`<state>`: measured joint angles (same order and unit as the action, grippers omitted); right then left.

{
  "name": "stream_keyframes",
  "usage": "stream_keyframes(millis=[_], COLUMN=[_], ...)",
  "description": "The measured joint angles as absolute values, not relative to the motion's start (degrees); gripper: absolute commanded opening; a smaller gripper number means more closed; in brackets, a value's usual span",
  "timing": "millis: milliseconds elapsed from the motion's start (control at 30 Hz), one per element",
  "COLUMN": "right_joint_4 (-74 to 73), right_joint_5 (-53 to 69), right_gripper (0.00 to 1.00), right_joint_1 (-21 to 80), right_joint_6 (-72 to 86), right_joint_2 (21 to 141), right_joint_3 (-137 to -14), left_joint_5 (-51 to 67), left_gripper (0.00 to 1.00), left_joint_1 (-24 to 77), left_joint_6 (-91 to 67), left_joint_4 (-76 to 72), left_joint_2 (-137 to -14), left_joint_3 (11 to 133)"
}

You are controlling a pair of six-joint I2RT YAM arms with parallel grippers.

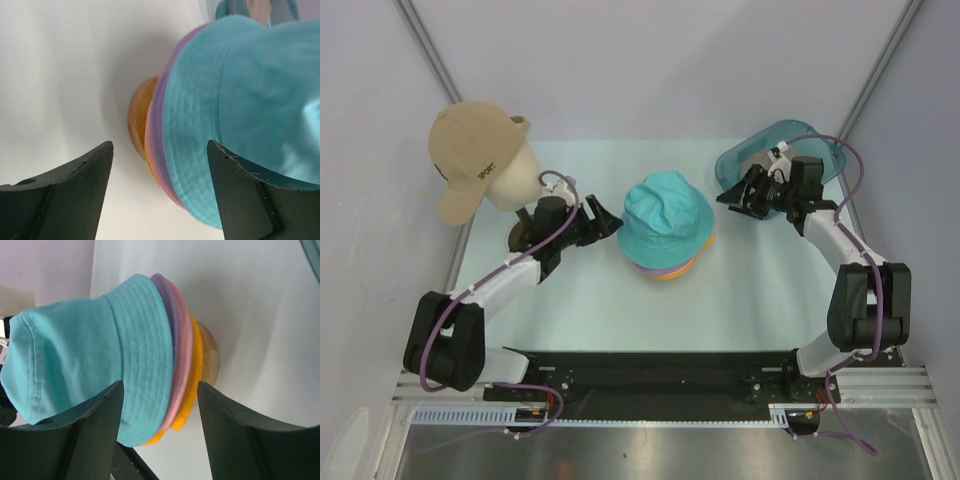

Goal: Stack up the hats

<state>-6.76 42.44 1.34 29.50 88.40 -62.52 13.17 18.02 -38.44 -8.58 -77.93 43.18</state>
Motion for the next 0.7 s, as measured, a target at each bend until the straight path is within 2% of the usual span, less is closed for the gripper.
stream_keyframes(millis=[300, 433, 533, 700], right_joint_4=[-3.42, -2.55, -1.58, -1.26], right_joint_5=[43.20, 43.18, 43.18, 43.16], right_gripper=[0.65, 0.65, 0.65, 0.65], right_joint_1=[6.39, 7.55, 7.73, 7.84], right_joint_6=[31.38, 31.55, 31.59, 32.10], right_joint_2=[90.45, 90.45, 90.45, 90.48], right_joint_3=[-63.13, -63.13, -63.13, -63.13], left_joint_5=[21.12, 22.94, 23.44, 24.69], left_gripper=[0.79, 0.76, 0.68, 0.68], left_joint_1=[18.04, 18.09, 18.09, 18.13], left_joint_6=[-42.22, -43.64, -44.80, -47.37], left_joint_4=[-13.50, -15.94, -17.26, -20.99], left_joint_2=[-76.82, -76.86, -76.84, -76.84], left_joint_3=[39.55, 38.13, 36.80, 33.98])
